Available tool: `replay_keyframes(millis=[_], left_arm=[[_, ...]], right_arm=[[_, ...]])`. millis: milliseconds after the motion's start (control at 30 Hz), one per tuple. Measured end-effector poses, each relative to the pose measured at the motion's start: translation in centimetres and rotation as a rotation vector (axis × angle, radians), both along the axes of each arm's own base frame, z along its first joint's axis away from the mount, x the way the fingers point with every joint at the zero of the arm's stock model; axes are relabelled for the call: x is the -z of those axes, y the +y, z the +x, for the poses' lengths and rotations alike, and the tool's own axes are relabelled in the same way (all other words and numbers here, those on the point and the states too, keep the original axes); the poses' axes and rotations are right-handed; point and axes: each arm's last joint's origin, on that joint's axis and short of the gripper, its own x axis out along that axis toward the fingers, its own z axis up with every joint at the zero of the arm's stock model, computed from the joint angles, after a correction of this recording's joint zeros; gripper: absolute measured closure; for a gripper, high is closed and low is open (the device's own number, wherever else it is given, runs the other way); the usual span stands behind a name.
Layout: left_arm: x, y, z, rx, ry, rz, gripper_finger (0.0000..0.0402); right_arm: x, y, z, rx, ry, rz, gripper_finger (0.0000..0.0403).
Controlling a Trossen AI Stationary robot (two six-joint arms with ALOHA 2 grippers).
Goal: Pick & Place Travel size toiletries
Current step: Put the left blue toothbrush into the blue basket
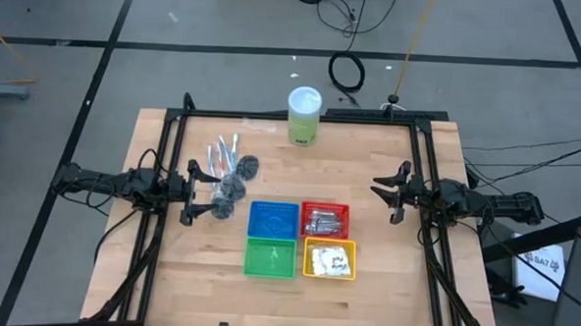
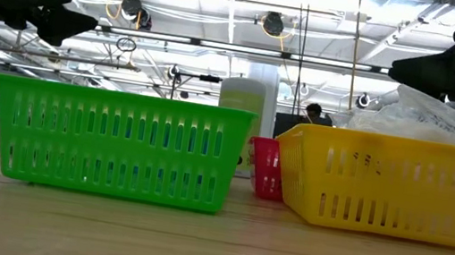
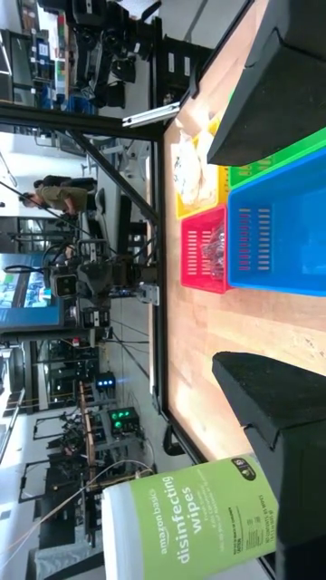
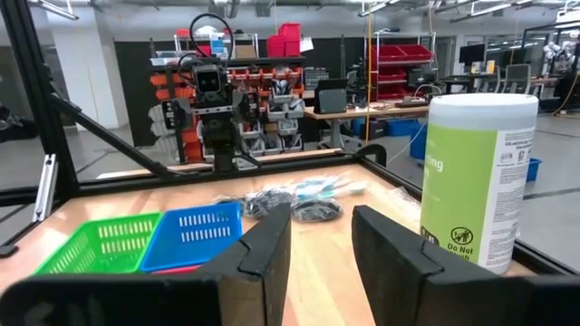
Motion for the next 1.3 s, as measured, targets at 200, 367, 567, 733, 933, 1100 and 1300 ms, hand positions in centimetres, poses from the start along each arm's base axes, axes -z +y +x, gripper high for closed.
replay_keyframes(millis=[200, 367, 567, 733, 933, 1100, 1300], left_arm=[[0.0, 0.0, 0.0, 0.0, -0.002, 0.0, 0.0055], [-0.7, 0.0, -0.1, 0.0, -0.076, -0.008, 0.0055], [-2.2, 0.1, -0.4, 0.011, -0.234, -0.088, 0.0055], [-2.1, 0.7, -0.4, -0.191, -0.235, -0.242, 0.0055], [-0.9, 2.0, -0.5, -0.735, -0.253, -0.504, 0.0055], [0.6, 2.2, -0.3, -0.903, -0.215, -0.572, 0.0055], [0.4, 2.5, 0.3, -0.89, -0.169, -0.629, 0.0055]], right_arm=[[0.0, 0.0, 0.0, 0.0, -0.003, 0.0, 0.0291], [0.0, 0.0, 0.0, 0.0, -0.004, 0.001, 0.0291], [0.0, 0.0, 0.0, 0.0, -0.005, 0.001, 0.0291], [0.0, 0.0, 0.0, 0.0, -0.005, 0.001, 0.0291], [0.0, 0.0, 0.0, 0.0, -0.005, 0.001, 0.0291], [0.0, 0.0, 0.0, 0.0, -0.005, 0.001, 0.0291], [0.0, 0.0, 0.0, 0.0, -0.005, 0.001, 0.0291]])
